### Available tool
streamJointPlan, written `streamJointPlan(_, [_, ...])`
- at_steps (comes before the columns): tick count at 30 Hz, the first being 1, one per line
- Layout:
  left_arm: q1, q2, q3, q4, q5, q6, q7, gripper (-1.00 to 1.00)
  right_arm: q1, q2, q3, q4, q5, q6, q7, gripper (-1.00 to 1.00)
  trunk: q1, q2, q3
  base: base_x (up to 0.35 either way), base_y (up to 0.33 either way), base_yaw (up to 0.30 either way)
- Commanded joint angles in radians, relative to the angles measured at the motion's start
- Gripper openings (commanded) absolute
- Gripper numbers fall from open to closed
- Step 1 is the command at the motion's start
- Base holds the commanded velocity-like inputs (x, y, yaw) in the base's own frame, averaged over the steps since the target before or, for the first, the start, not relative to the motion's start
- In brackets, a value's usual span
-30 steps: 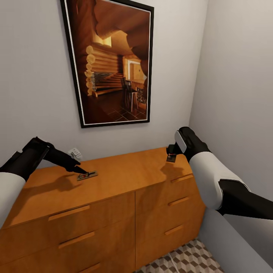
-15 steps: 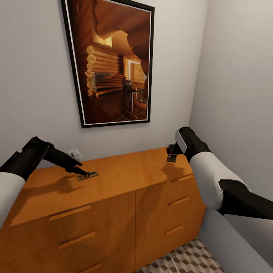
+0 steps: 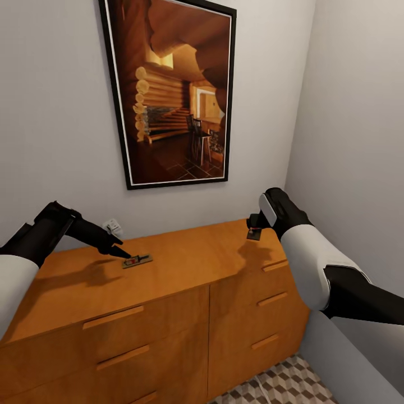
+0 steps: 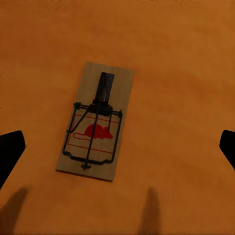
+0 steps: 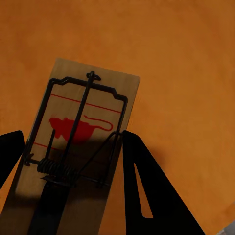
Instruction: Take the four mousetraps from the cabinet in the bathroom and place them on the bathroom floor. Make sure all four end up on the same floor surface, and ensure that at least two of them are either under or directly next to the same bathroom sink.
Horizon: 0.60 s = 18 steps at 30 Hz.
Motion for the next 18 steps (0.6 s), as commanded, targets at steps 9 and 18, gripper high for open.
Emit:
streamJointPlan(9, [-0.001,-0.014,-0.003,-0.003,-0.006,0.011,-0.001,1.00,0.000,0.001,-0.007,-0.001,0.000,0.003,-0.003,-1.00,0.000,-0.001,-0.001,0.000,0.002,0.000])
streamJointPlan(18, [-0.001,-0.083,-0.003,-0.004,-0.015,0.012,0.075,1.00,-0.001,0.001,-0.007,-0.001,0.000,0.003,-0.003,-1.00,0.000,-0.001,-0.001,0.000,0.000,0.000])
